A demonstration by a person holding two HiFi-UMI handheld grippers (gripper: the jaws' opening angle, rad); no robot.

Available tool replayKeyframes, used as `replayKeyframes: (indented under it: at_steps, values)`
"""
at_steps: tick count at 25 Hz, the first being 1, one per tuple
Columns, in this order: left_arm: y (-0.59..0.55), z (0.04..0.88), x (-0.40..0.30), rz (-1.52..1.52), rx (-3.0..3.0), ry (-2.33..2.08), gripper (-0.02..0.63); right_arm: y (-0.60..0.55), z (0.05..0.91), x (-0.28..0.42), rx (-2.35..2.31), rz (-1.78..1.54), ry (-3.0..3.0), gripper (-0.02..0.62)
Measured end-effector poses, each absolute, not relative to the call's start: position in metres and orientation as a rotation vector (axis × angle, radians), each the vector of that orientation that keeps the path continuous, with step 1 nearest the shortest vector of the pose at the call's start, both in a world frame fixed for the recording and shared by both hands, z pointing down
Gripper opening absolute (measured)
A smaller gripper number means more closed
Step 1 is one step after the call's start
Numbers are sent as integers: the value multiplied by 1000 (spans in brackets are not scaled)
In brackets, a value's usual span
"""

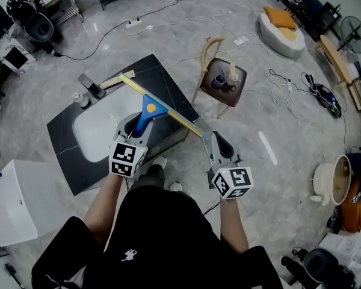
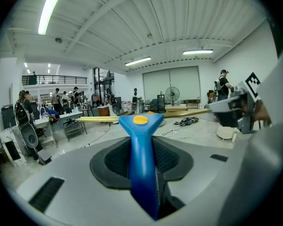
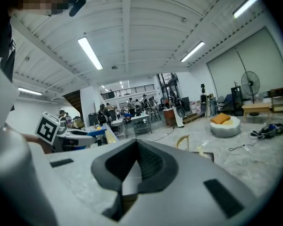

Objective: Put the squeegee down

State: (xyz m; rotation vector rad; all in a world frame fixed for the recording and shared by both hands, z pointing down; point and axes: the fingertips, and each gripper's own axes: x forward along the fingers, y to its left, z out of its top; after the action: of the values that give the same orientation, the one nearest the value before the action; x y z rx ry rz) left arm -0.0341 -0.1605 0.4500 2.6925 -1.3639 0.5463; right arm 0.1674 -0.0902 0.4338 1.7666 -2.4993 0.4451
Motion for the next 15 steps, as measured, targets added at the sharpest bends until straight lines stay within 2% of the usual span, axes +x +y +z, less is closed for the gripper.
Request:
replayKeyframes:
  at_steps: [15]
  values:
    - [-269, 480, -22, 669, 2813, -1145, 130, -168, 453, 176, 1929, 501, -2306, 2]
